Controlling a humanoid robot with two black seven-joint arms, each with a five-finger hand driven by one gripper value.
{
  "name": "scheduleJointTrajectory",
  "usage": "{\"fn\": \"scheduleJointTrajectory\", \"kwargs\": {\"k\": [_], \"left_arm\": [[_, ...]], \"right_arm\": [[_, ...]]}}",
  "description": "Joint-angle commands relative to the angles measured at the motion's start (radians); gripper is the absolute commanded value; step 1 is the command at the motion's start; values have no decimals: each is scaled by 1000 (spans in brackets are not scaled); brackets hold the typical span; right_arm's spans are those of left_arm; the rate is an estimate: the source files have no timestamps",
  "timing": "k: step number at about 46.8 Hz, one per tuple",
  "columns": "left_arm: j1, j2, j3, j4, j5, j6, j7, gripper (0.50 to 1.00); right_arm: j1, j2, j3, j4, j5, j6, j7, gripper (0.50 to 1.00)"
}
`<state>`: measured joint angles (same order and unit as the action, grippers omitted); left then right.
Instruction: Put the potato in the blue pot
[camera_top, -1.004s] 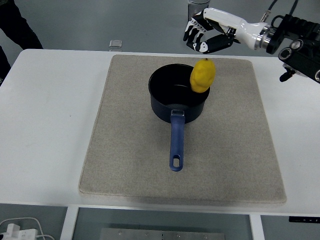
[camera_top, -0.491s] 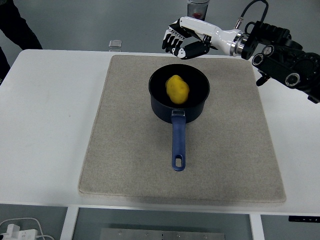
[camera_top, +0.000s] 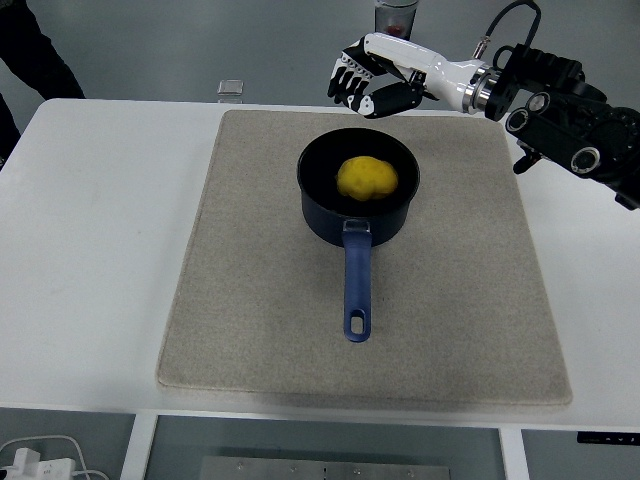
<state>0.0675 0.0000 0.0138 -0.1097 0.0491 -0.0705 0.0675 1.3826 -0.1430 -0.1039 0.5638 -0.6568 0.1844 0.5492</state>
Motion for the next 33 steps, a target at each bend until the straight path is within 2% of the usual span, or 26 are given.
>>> {"fn": "scheduleJointTrajectory", "kwargs": {"k": [1, 16, 18, 24, 26, 30, 33], "left_arm": [[0, 0, 0, -1, 0, 0, 0, 996], [0, 0, 0, -1, 0, 0, 0, 996], [0, 0, 0, -1, 0, 0, 0, 996], [-2, 0, 2, -1, 0, 0, 0, 996], [0, 0, 0, -1, 0, 0, 0, 996], [-2, 0, 2, -1, 0, 0, 0, 996], [-2, 0, 2, -1, 0, 0, 0, 996]], "right_arm": [[-2, 2, 3, -2, 0, -2, 0, 500], [-31, 6, 12, -21, 0, -28, 0, 500], [-39, 10, 15, -24, 5, -43, -2, 631], [-71, 20, 49, -27, 123, -51, -12, 837], [-80, 20, 62, -33, 173, -51, -28, 878], [-91, 22, 99, -42, 255, -52, -51, 925], [-105, 20, 139, -44, 296, -52, -55, 928]]}}
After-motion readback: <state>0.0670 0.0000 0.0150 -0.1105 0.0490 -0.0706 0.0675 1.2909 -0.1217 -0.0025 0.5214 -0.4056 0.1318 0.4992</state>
